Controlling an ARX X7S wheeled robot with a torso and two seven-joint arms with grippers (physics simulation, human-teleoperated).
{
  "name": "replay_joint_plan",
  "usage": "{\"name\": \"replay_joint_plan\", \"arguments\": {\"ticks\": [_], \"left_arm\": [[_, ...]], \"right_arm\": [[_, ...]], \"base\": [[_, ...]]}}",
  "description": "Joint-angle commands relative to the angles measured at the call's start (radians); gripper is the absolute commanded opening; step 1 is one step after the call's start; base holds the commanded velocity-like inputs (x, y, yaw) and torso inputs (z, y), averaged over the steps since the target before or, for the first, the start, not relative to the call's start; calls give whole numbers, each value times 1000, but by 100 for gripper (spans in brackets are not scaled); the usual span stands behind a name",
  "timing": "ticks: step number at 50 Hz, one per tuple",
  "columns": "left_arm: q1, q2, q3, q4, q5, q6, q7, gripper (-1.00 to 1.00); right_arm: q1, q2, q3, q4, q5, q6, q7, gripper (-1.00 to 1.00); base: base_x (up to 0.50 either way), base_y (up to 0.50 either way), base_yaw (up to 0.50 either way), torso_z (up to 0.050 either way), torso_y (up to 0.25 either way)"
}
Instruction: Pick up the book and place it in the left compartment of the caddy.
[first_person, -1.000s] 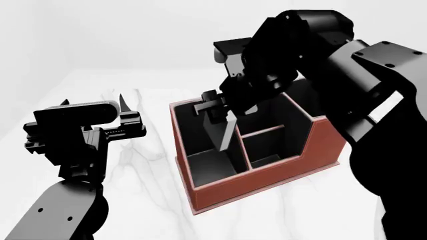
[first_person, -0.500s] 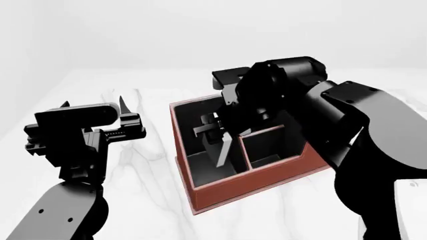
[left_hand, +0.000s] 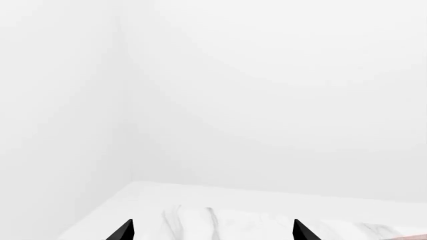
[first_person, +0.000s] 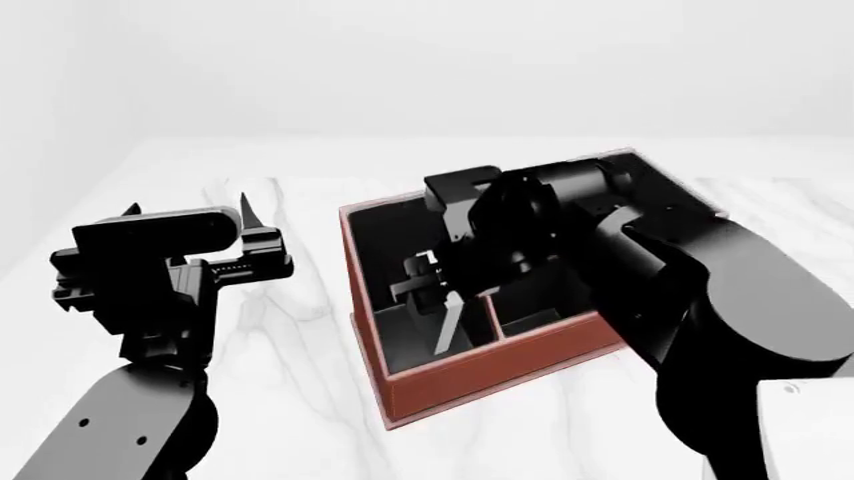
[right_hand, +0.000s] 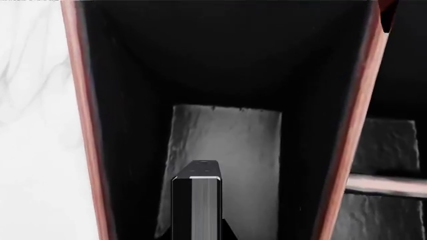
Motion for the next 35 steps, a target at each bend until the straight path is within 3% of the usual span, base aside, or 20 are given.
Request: {"name": "replay_joint_plan", "arguments": {"ticks": [1, 35], "left_arm": [[2, -3, 1, -3, -3, 4, -3, 100], [11, -10, 13, -22, -6, 27, -8, 100]], "right_arm": [[-20, 0, 38, 1, -53, -48, -18, -100], [-72, 0, 39, 48, -75, -122, -83, -100]], "base": [[0, 0, 0, 0, 0], [0, 0, 0, 0, 1]]}}
